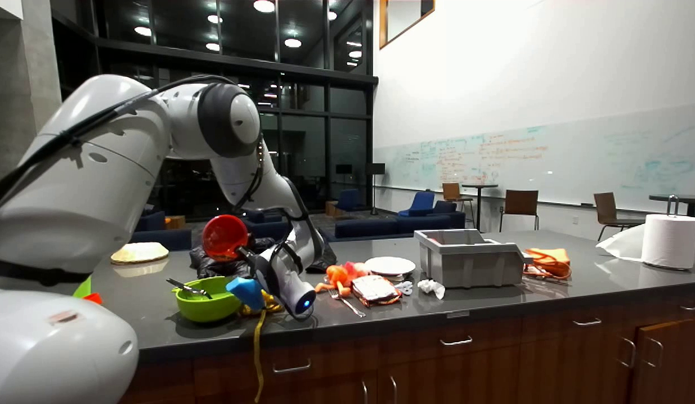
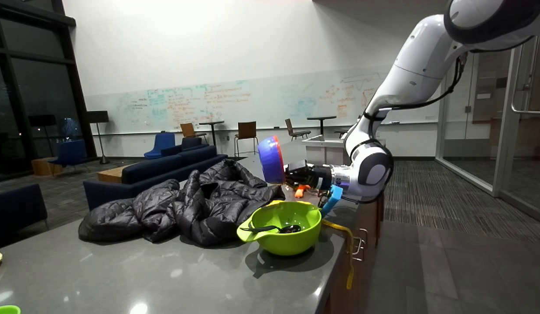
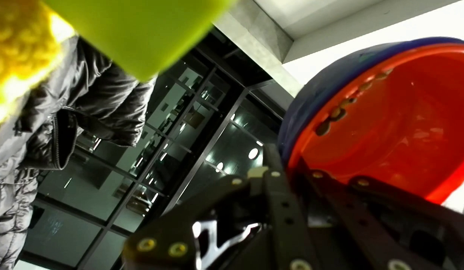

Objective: Pour the contents of the orange bowl into the green bowl

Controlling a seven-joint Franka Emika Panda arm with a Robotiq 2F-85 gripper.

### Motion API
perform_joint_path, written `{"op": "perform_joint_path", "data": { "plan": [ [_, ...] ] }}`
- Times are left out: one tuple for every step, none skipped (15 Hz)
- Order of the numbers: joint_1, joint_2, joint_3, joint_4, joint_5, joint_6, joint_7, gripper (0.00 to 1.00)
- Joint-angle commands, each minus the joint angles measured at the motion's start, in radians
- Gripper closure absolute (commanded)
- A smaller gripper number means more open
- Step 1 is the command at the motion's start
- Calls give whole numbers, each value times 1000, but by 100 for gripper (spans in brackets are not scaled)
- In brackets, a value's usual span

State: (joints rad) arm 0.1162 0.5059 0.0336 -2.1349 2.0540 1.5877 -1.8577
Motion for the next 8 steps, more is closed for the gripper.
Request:
{"op": "perform_joint_path", "data": {
  "plan": [
    [-5,8,-4,5,-21,-47,33,98],
    [-5,9,-5,5,-21,-52,36,98],
    [-6,12,-5,6,-23,-60,41,98],
    [-6,14,-6,7,-23,-65,45,98],
    [-6,15,-7,8,-24,-69,49,98],
    [-6,18,-8,10,-24,-74,50,98],
    [-5,19,-9,10,-24,-75,54,98],
    [-5,19,-10,10,-25,-77,56,98]
  ]
}}
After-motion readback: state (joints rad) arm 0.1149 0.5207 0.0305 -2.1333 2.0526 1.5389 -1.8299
